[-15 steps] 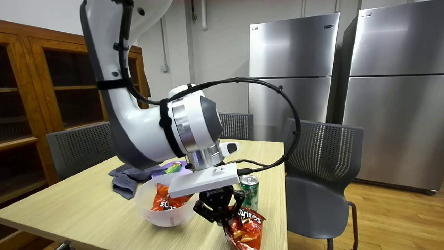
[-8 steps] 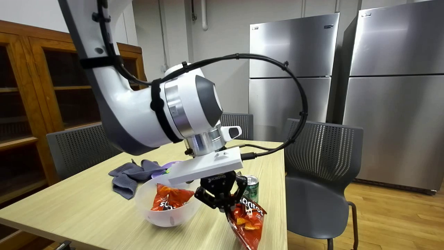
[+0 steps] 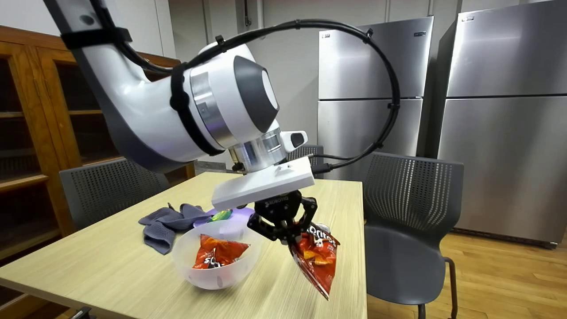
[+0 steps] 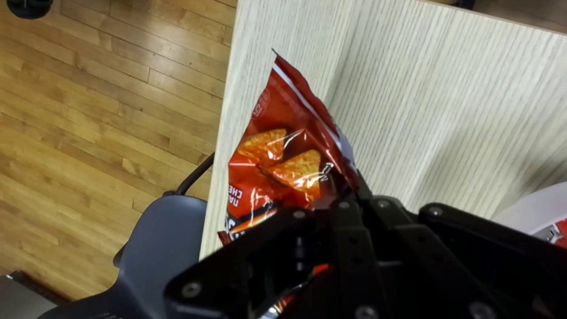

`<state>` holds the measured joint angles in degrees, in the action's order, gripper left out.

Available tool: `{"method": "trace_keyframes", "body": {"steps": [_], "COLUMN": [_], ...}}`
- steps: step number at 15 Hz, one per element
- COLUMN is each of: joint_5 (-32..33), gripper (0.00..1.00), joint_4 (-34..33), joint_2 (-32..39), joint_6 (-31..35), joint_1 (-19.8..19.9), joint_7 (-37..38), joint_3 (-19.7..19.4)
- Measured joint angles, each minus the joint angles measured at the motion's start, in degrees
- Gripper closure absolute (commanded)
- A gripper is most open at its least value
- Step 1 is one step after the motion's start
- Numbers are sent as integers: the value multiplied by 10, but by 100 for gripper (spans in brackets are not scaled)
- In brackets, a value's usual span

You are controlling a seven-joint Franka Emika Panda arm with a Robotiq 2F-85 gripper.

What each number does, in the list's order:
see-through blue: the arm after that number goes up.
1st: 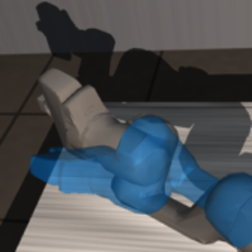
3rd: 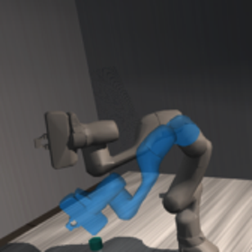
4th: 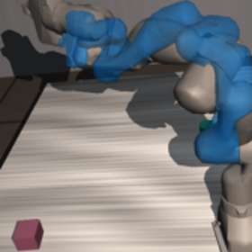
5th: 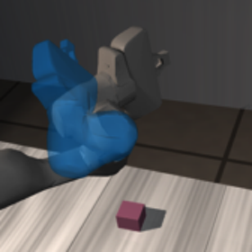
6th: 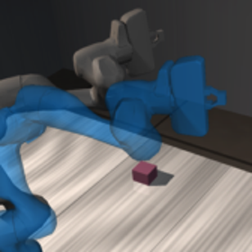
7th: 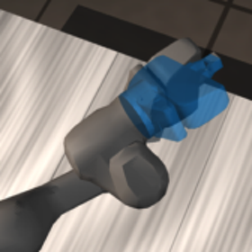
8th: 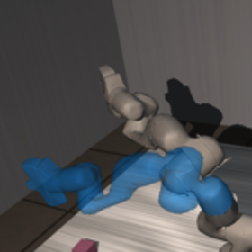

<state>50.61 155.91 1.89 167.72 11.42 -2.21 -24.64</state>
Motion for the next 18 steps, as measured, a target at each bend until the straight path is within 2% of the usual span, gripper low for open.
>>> {"method": "trace_keyframes", "body": {"steps": [7, 14, 18], "joint_5": [-55, -227, -313], "gripper": [99, 99, 99], "joint_4": [32, 29, 29], "joint_2": [-69, -71, -78], "joint_6": [0, -3, -30], "joint_1": [2, -38, -71], "joint_7": [-63, -151, -200], "joint_3": [51, 114, 138]}}
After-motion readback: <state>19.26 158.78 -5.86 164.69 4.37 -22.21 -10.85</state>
